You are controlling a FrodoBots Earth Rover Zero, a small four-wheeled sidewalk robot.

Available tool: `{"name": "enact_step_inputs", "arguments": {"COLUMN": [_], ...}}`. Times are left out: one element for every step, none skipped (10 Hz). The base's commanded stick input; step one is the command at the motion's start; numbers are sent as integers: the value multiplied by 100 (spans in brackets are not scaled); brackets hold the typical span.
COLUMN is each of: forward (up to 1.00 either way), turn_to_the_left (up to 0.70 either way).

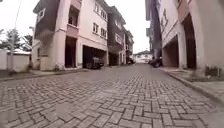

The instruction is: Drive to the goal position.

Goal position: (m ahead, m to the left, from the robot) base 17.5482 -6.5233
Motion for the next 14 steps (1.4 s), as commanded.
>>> {"name": "enact_step_inputs", "arguments": {"forward": [70,70,70,70,70,70,70,70,70,70,70,70,70,70], "turn_to_the_left": [0,-5,-22,-35,-35,0,0,0,-35,-35,-2,-1,0,0]}}
